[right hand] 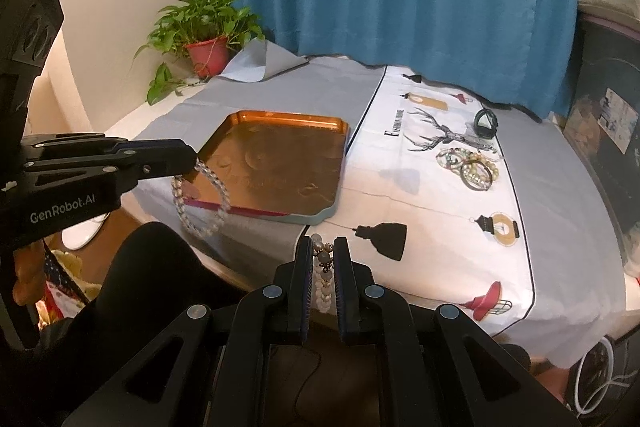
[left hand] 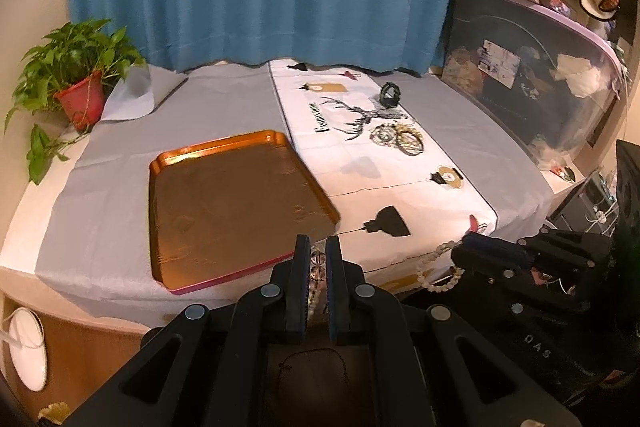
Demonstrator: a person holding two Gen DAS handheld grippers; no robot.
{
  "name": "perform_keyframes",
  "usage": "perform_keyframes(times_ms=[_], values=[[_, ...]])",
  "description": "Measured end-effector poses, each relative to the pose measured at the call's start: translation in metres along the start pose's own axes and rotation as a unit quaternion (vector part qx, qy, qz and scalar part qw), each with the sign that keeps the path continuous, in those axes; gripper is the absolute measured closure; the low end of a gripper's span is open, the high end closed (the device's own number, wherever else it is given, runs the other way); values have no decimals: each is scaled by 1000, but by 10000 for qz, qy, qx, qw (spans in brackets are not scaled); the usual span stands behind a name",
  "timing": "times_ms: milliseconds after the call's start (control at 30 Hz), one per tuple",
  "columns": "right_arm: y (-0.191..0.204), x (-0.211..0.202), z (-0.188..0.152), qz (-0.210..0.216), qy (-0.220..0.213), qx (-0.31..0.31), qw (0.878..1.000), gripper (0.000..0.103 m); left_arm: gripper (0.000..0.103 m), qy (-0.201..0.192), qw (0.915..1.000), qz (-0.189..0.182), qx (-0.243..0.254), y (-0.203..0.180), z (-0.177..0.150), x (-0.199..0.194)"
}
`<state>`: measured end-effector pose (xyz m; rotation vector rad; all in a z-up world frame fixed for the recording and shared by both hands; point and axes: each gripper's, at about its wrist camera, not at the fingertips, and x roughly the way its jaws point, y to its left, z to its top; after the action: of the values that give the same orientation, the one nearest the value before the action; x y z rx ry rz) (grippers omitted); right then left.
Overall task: Organize jewelry
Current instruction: 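Carry the clear bracelet over the orange tray while the right gripper carries the pearl bracelet, then open both grippers to drop the bracelets into the orange tray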
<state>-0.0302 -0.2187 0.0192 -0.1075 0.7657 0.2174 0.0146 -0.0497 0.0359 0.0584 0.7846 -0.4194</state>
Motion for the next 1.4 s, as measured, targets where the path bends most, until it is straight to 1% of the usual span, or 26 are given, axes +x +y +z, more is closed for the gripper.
perform_keyframes(times_ms=[300,433,700,900,1067,1267,1400], values=[[3,25,7,129,172,81,9997,92,98,105,9995,161,-244,32,-2,12],[5,39,16,159,176,131,9996,92,98,136,9991,242,-318,44,2,21],[7,67,43,177,120,167,9996,92,98,171,9988,276,-370,61,15,42],[9,100,70,199,64,133,9997,92,98,267,9985,280,-380,74,30,68],[12,133,89,222,92,121,9996,92,98,363,9979,384,-362,85,41,91],[16,169,100,232,162,27,9996,92,98,505,9968,504,-358,97,50,121],[16,187,101,211,248,16,9995,92,98,622,9958,584,-319,100,53,139]])
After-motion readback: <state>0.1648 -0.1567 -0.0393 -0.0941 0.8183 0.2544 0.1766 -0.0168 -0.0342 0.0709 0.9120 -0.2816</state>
